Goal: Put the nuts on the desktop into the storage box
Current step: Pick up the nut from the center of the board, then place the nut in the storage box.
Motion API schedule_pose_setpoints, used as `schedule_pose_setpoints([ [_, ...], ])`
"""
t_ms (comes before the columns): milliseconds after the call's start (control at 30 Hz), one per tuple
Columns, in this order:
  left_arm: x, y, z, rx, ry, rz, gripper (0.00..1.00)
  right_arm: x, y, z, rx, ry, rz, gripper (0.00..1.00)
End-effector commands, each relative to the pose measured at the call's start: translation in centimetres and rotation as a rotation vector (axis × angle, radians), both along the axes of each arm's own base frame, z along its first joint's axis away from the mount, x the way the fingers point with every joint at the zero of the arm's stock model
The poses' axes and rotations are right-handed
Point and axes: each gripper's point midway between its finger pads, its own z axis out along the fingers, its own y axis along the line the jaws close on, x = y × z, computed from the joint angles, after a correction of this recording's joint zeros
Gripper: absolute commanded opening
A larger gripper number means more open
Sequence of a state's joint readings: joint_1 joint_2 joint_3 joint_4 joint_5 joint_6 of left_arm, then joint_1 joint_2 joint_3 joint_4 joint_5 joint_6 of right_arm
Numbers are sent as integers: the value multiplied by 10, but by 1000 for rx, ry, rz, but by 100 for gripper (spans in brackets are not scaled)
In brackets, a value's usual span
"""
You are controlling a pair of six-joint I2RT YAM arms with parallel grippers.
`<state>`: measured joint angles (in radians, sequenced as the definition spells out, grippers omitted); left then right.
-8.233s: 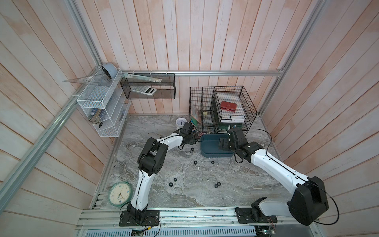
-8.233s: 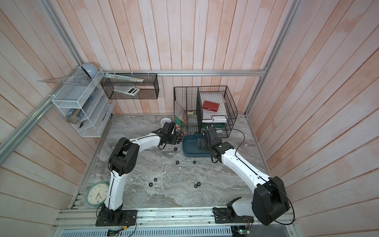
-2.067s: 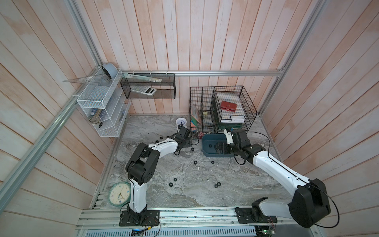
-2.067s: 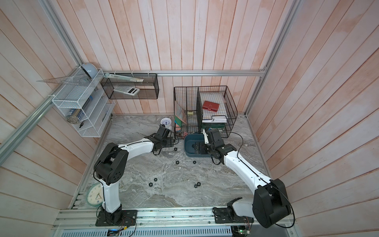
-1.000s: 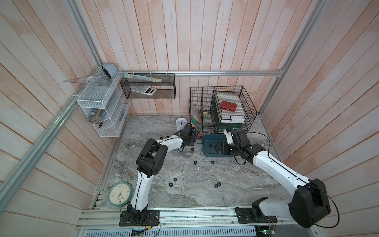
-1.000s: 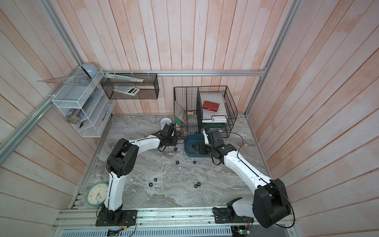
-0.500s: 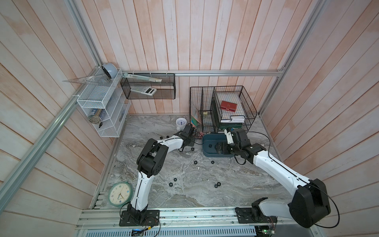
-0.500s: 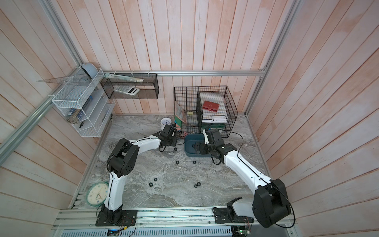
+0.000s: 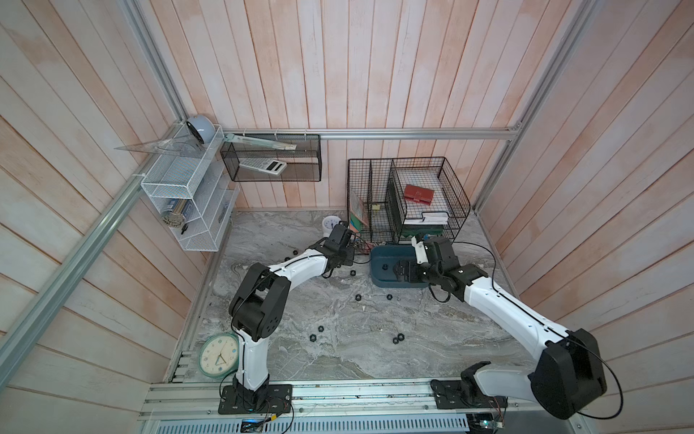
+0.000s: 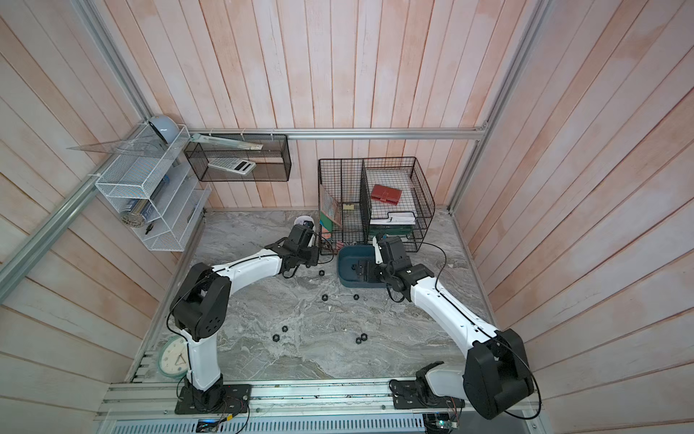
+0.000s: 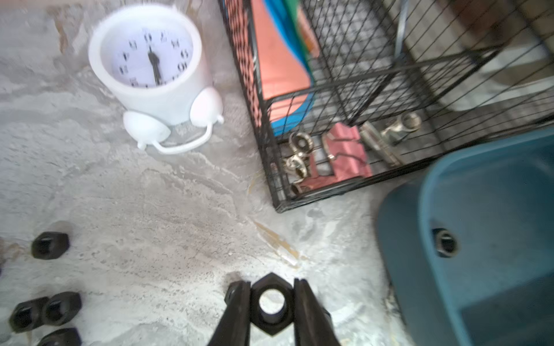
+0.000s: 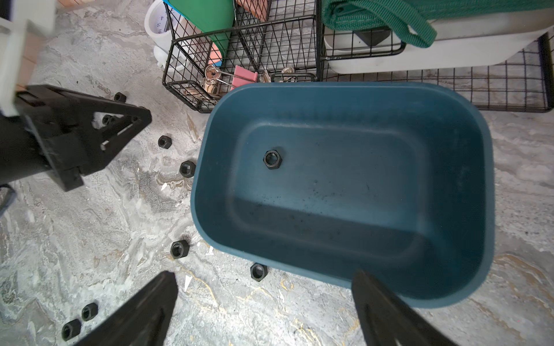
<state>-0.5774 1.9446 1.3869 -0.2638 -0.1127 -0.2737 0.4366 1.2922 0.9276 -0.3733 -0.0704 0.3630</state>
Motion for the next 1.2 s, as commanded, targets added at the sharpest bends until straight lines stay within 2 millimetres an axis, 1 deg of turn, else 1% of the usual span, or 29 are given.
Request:
schedule_pose_setpoints([
  [0,-12,-17,18,-10,-14,-24,23,-6,-5,4,24,-14,-20,98],
  [133,-17,-46,32,-38,-31,-65,23,-15,-13,5,13,-26,-37,98],
  [233,-20,-70,36,-64,-36,-104,23,-23,-21,5,-4,-34,-45,98],
  [367,-18,-96,35,-78,-41,-146,23,-32,-32,7,-24,-43,-65,98],
  [433,-17,-108,30,-82,-36,-166,23,-35,-37,9,-29,-49,-74,98],
  [533,-13,-119,21,-80,-37,-185,23,-39,-43,12,-34,-54,-89,98],
  [767,0,-136,-2,-61,-23,-218,23,-45,-52,13,-46,-53,-113,98],
  [933,5,-138,-18,-41,-15,-218,23,-45,-53,12,-48,-47,-118,98],
  [1033,5,-135,-23,-32,-9,-210,23,-44,-53,10,-51,-42,-121,98],
  [1067,5,-134,-24,-31,-8,-207,25,-44,-53,11,-50,-43,-120,98],
  [1100,5,-132,-24,-28,-8,-202,31,-43,-53,11,-51,-45,-120,98],
  [1167,5,-131,-21,-26,-12,-199,36,-43,-51,11,-45,-44,-111,98],
])
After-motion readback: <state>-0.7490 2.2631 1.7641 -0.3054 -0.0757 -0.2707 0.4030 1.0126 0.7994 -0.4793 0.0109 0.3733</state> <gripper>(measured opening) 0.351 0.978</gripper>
